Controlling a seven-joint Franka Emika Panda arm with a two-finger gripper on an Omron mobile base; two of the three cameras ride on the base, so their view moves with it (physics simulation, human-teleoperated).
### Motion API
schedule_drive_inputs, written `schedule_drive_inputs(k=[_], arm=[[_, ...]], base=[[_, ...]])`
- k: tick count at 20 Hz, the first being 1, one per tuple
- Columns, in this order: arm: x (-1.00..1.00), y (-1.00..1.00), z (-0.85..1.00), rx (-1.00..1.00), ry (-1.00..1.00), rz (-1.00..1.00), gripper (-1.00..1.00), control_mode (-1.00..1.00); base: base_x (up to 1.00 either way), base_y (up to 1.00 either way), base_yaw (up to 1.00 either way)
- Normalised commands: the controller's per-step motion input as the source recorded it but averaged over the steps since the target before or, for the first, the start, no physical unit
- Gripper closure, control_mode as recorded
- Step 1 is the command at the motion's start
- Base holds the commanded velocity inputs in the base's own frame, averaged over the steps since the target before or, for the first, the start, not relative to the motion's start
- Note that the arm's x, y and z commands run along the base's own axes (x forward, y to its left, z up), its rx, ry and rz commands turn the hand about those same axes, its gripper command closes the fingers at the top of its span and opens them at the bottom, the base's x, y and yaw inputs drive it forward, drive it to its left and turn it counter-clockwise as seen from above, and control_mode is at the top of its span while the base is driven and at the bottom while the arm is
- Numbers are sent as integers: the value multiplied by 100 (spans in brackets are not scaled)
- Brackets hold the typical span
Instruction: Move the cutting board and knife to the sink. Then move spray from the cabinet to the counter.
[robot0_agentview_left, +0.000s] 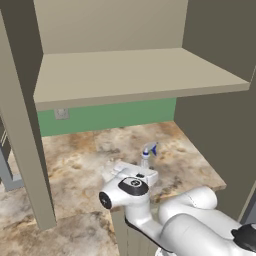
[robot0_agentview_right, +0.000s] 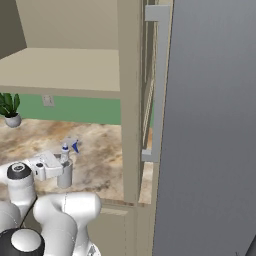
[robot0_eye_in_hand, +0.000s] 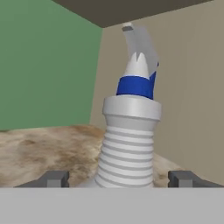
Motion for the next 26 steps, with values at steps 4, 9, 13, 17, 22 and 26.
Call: schedule_drive_inputs(k=[4, 9, 13, 17, 22, 26], arm=[[38, 0, -39, 0, 8, 0, 100, -100], [2, 0, -40, 0, -1, 0, 100, -100], [0, 0, -25, 0, -3, 0, 100, -100], [0, 0, -30, 0, -2, 0, 100, -100], [0, 0, -34, 0, -3, 0, -100, -100], [0, -1, -14, 0, -2, 0, -100, -100]], base=[[0, 0, 0], [0, 0, 0], [0, 0, 0], [0, 0, 0], [0, 0, 0], [0, 0, 0]])
